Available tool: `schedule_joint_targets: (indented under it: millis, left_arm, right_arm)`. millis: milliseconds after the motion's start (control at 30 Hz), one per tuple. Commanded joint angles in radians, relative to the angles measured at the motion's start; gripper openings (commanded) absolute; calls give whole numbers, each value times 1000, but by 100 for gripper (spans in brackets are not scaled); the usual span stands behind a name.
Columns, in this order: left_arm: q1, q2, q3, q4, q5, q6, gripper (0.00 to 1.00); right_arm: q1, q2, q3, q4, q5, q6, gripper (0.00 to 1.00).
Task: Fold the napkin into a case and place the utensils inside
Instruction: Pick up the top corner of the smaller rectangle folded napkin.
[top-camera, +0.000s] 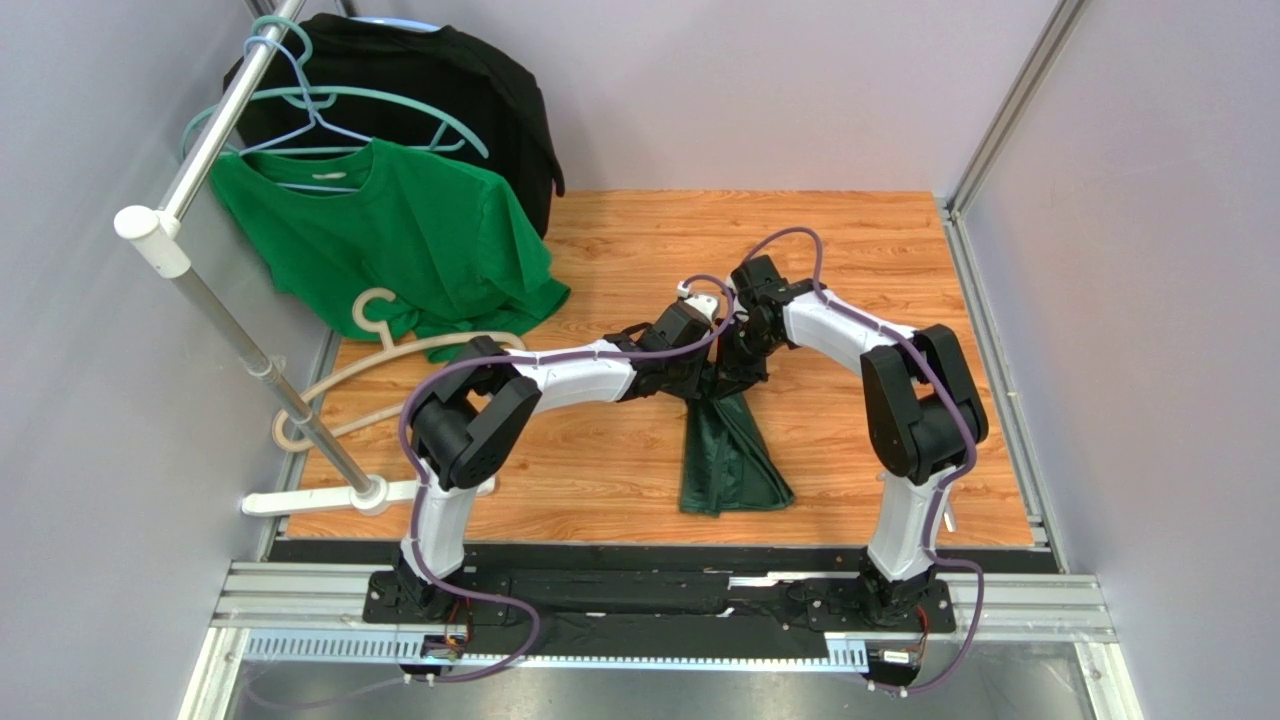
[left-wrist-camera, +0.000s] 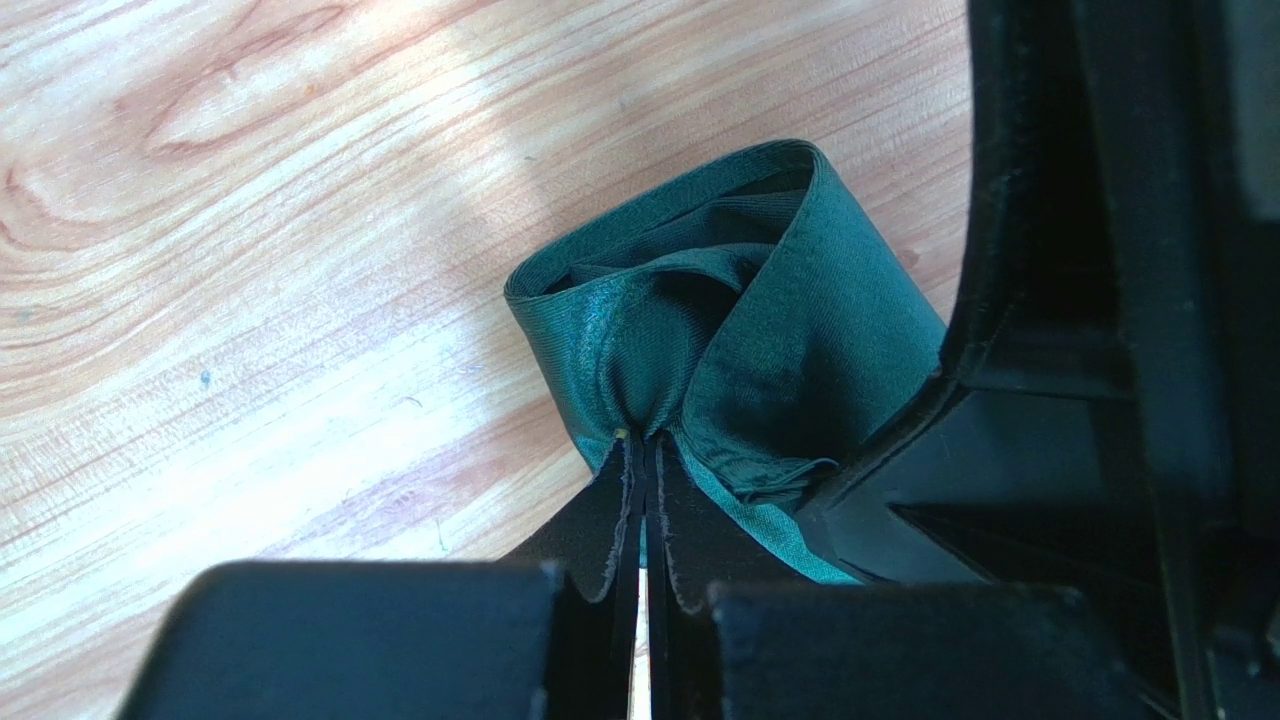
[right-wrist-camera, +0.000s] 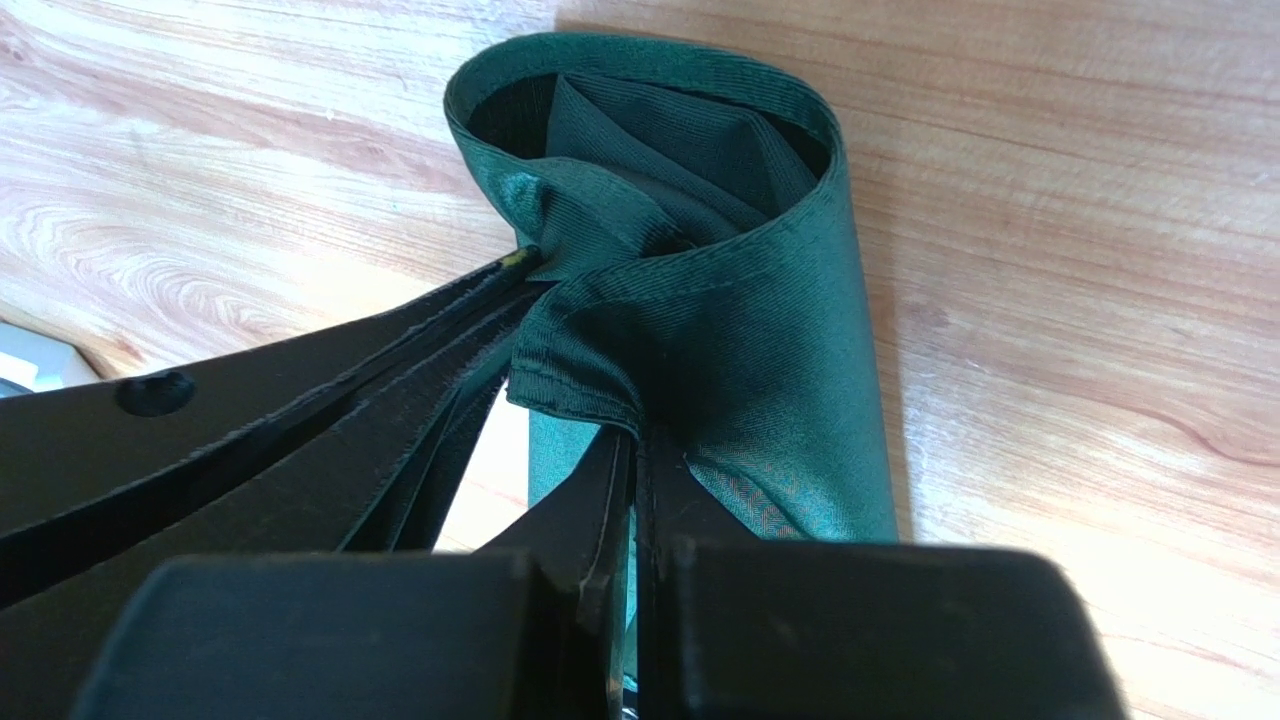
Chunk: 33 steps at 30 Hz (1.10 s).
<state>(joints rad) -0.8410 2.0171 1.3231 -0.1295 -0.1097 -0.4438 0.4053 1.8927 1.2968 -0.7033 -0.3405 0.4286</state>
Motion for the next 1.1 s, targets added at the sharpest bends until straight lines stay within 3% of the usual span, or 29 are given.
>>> schedule_joint_targets:
  millis: [0,300,667,767,800,1067]
  left_arm:
    - [6,-54,-7,62,2,-24,0]
    - [6,-132,-120,207,5,-41,0]
    - [6,-139,-145,242,22,-62,0]
    - [6,-138,-134,220,27,-52,4]
    - [6,-136,-137,220,25,-49,9]
    - [8,-107,-116,177,19,-24,13]
  right_arm:
    - [7,-29,2,-18,11,-13,0]
    - [12,-7,-10,4,1,27,0]
    - [32,0,-39,19,44,45,0]
    - [24,-21,-51,24,70,47,0]
    - [20,-23,-53,25,69,48,0]
    - [-5,-37,-19,-16,67,9,0]
